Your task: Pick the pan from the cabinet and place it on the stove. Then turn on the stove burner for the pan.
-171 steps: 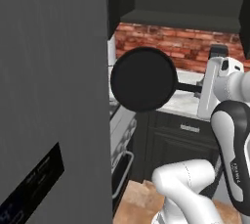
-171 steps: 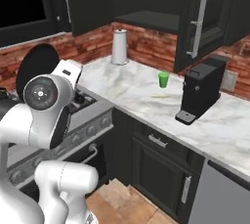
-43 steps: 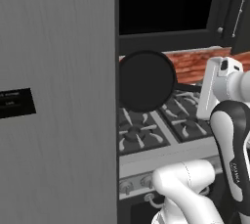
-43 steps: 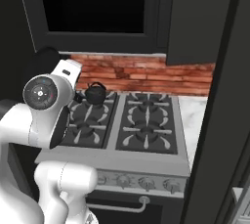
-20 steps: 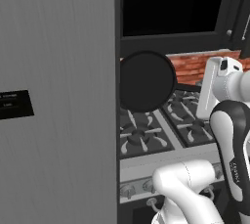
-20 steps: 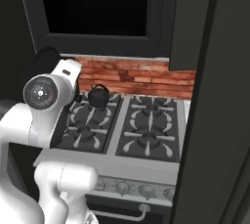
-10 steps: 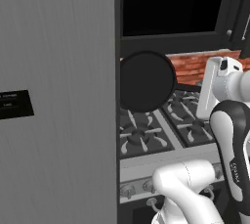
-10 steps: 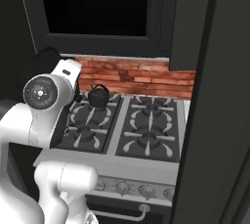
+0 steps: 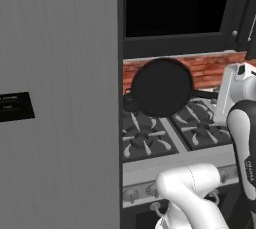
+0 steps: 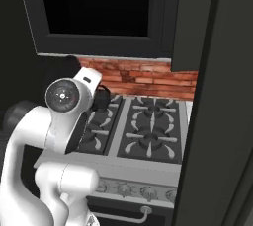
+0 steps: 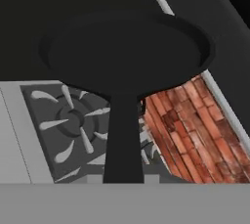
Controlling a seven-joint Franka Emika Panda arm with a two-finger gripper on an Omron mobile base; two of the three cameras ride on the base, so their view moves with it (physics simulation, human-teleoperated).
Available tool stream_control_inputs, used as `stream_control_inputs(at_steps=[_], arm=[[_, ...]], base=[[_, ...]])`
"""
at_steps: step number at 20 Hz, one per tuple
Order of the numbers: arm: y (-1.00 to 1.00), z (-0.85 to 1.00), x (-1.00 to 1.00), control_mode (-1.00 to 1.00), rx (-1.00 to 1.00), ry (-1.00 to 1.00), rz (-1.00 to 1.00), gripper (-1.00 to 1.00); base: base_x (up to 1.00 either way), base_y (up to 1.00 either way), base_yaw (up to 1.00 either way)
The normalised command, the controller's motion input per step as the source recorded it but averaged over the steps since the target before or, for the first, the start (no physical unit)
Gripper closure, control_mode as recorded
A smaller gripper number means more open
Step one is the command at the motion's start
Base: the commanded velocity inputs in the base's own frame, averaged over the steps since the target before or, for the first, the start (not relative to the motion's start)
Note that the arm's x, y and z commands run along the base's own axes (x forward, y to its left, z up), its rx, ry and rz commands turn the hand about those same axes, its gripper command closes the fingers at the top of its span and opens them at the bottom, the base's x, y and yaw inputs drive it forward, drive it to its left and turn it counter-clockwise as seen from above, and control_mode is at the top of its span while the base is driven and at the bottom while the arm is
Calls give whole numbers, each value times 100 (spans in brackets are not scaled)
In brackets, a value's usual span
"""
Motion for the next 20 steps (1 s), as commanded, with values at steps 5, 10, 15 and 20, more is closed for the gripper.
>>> stream_control_inputs(at_steps=[5,10,15,20], arm=[[-57,-29,0,-100,2,18,-10,100],[-74,-51,0,-100,15,7,-12,100],[-75,-55,-5,-100,26,-1,-12,100],[-50,-45,-1,-100,22,-4,-9,100]], base=[[0,0,0],[0,0,0],[0,0,0],[0,0,0]])
